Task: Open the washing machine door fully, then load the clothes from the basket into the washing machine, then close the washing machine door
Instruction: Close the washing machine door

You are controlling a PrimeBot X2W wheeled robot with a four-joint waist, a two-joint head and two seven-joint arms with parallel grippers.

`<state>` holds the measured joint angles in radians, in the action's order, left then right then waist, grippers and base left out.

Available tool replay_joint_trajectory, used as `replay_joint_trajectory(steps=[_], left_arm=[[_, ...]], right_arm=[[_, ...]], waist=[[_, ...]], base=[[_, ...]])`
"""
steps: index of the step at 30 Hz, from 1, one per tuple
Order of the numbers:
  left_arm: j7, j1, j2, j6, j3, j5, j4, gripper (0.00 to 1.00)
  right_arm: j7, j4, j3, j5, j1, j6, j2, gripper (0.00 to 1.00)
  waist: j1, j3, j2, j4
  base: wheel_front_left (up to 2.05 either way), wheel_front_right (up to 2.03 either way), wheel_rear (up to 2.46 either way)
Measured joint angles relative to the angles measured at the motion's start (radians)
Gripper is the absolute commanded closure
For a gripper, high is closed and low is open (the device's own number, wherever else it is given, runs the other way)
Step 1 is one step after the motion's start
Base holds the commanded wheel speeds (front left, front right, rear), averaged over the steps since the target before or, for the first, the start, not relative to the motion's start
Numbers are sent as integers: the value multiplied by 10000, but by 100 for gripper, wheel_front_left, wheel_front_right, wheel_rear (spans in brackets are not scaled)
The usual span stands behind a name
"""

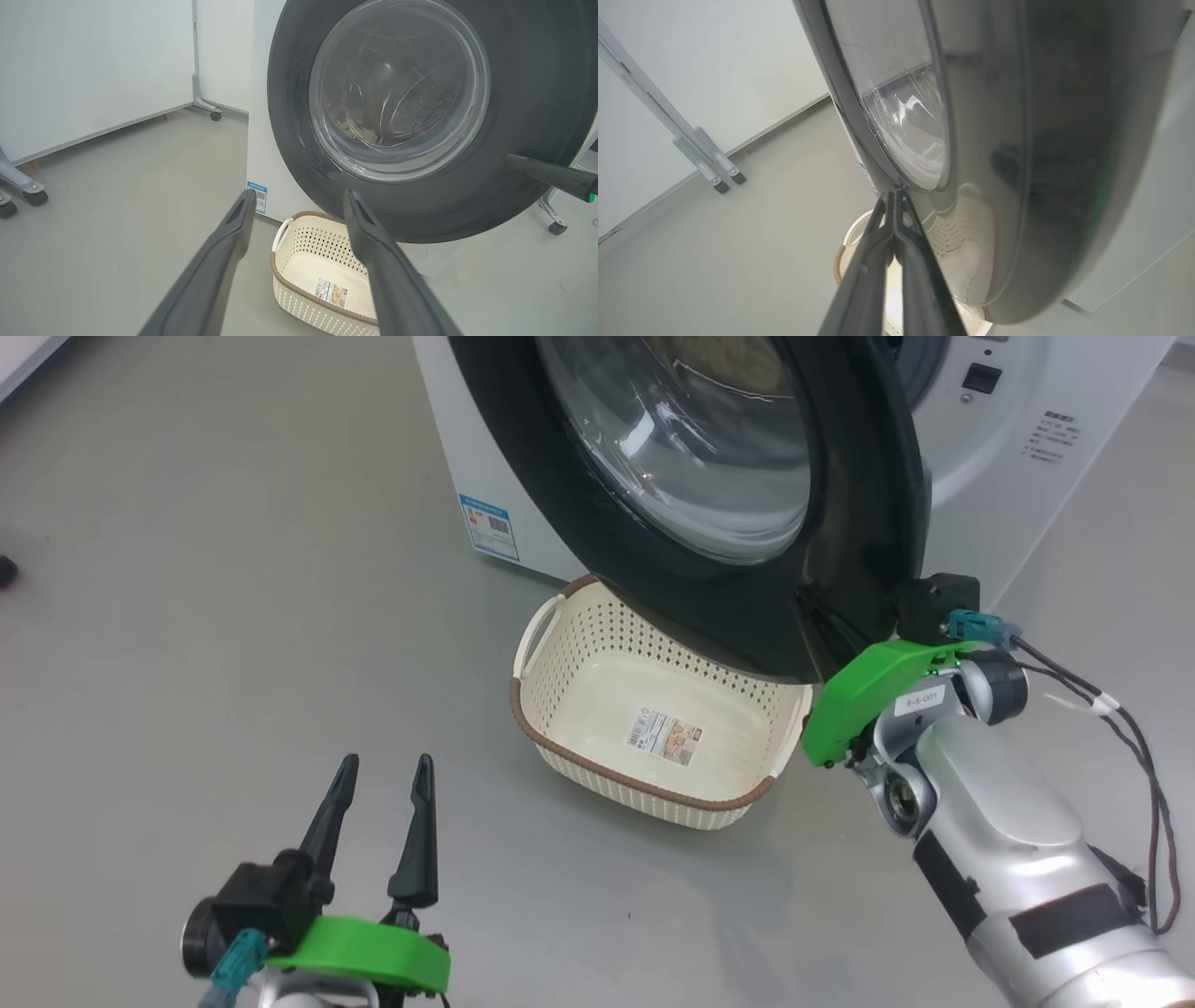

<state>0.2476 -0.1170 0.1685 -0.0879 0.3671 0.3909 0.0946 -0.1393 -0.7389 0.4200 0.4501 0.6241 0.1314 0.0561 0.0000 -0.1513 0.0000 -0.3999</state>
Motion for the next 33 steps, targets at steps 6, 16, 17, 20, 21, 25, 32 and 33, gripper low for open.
replay_joint_trajectory(steps=[6,16,17,20,21,25,32,33], left_arm=[[0,-92,-280,219,-67,-136,92,0],[0,-95,-552,447,-364,-399,171,0],[0,-95,-573,510,-399,-405,176,0],[0,-97,-640,591,-449,-493,207,0],[0,-97,-652,614,-464,-497,211,0],[0,-99,-731,706,-548,-646,221,0],[0,-99,-859,844,-660,-757,234,0],[0,-99,-867,874,-683,-790,238,0]], right_arm=[[-437,-1244,196,104,755,2,2,100],[-928,-2748,-29,-963,1607,0,4,100],[-963,-2817,-63,-1053,1622,0,4,100],[-999,-2980,-128,-1221,1641,2,4,100],[-1001,-3030,-169,-1327,1656,2,4,100],[-1083,-3187,-324,-1931,1853,2,4,100],[-1087,-3185,-920,-3127,2084,4,4,100],[-1087,-3158,-1014,-3225,2084,4,4,100]], waist=[[0,-153,0,-164],[0,-304,0,-170],[0,-312,0,-162],[0,-329,0,-144],[0,-337,0,-136],[0,-359,0,-115],[0,-430,0,-111],[0,-443,0,-109]], base=[[0,0,0],[0,0,0],[0,0,0],[0,0,0],[0,0,0],[0,0,0],[0,0,0],[0,0,0]])
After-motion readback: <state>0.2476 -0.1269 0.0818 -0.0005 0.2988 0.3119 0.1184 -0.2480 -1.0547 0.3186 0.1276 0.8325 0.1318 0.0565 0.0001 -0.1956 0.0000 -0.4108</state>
